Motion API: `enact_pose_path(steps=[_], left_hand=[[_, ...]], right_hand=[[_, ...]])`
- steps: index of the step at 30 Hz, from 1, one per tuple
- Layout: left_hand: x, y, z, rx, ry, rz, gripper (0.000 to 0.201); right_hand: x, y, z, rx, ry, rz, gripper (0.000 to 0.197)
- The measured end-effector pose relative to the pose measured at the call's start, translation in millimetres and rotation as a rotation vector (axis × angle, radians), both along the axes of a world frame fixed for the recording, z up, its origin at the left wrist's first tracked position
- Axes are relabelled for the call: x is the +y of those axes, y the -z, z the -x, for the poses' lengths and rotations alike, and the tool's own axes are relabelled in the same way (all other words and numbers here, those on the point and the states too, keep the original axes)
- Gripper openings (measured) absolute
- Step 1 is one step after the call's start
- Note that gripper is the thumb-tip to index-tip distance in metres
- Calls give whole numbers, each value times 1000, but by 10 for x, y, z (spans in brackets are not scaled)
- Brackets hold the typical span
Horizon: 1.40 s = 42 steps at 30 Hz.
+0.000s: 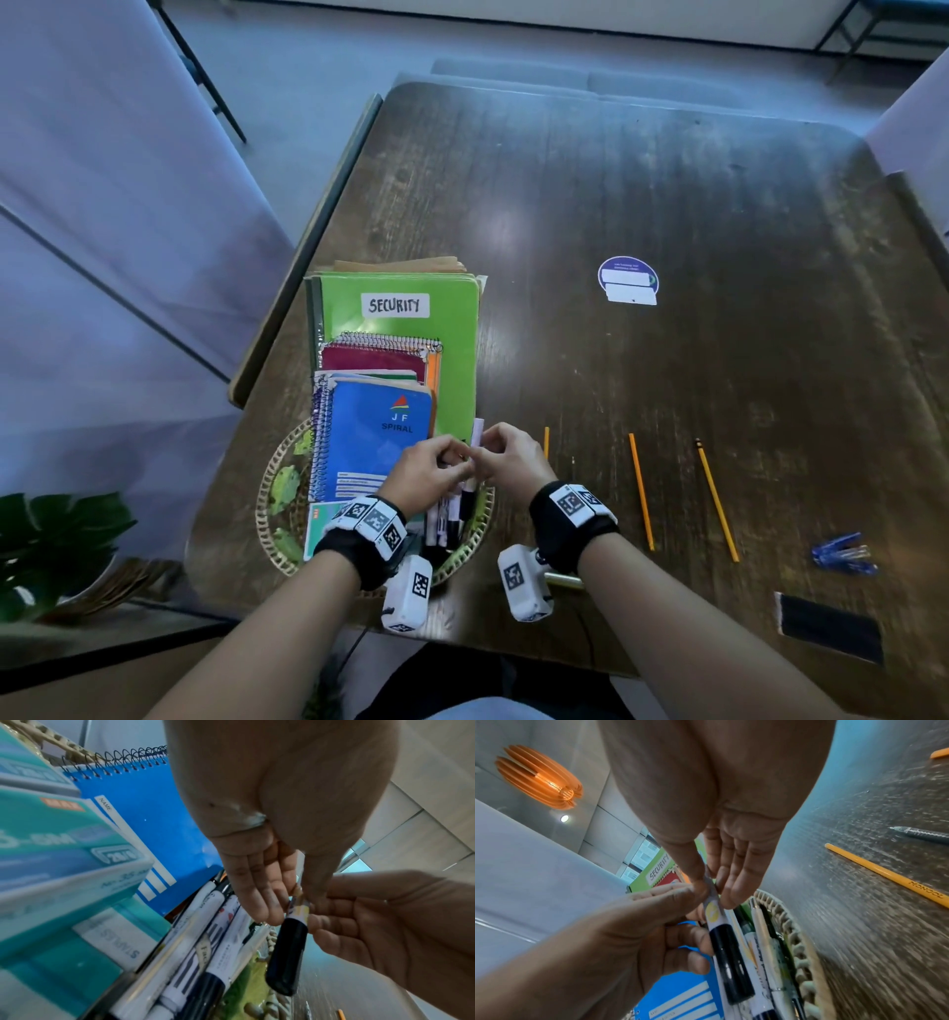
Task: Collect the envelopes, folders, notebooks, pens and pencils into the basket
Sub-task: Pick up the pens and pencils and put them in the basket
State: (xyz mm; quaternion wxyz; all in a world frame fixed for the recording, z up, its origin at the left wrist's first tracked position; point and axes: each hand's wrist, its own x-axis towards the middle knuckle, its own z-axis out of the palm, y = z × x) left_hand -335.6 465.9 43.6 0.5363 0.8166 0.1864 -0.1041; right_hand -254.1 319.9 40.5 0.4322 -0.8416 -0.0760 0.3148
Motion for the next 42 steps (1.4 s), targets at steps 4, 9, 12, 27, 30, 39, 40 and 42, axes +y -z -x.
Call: enact_pose_path(steps=[4, 9, 12, 27, 30, 39, 40, 42], left_hand=[[-5, 97, 16, 60, 24, -90, 19], [-72, 174, -13, 127, 31, -243, 27], [-69, 225, -48, 147, 45, -268, 31], [-31, 256, -24, 80, 55, -270, 22], [-3, 243, 8, 49, 65, -257, 19], [21, 272, 66, 22, 74, -247, 15], [7, 275, 67, 19, 76, -251, 15], [-35, 273, 68, 10, 85, -257, 16]], right_hand=[[-12, 66, 60, -10, -2, 32, 15], [-271, 143, 24, -49, 34, 202, 17], [-532, 231, 5, -16, 61, 270, 15], [-1095, 577, 163, 153, 123, 478, 7], [-1055, 579, 188, 144, 9, 530, 12], [-984, 608, 531, 90, -523, 658, 68], [-988, 627, 552, 63, -535, 667, 71], [-995, 634, 565, 44, -546, 674, 74]])
